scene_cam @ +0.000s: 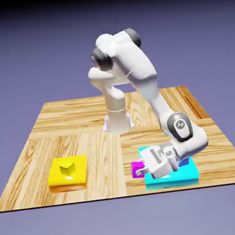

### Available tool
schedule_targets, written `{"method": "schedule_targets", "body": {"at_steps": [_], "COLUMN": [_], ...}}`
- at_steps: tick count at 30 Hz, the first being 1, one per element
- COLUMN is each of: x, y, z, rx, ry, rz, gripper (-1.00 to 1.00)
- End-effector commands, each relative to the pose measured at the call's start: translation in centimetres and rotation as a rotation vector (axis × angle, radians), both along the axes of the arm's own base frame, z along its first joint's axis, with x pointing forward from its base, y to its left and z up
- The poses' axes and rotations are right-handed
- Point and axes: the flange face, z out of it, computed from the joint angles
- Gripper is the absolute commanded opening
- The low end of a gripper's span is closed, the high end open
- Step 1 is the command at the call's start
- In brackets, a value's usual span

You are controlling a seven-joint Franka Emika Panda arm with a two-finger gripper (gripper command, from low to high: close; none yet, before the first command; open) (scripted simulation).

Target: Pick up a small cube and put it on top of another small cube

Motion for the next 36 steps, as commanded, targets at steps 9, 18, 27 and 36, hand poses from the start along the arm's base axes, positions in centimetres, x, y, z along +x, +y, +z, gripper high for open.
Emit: {"method": "schedule_targets", "body": {"at_steps": [9, 18, 27, 36], "x": [-0.3, -3.7, -5.5, -3.8], "y": [9.4, 18.9, 14.8, 18.8], "z": [2.6, 5.2, 1.1, 5.0], "rx": [0.076, 0.166, 0.167, 0.166], "ry": [0.056, 0.197, 0.196, 0.197], "rz": [-0.230, -0.387, -0.388, -0.387], "gripper": [-1.00, -1.00, -1.00, 1.00]}}
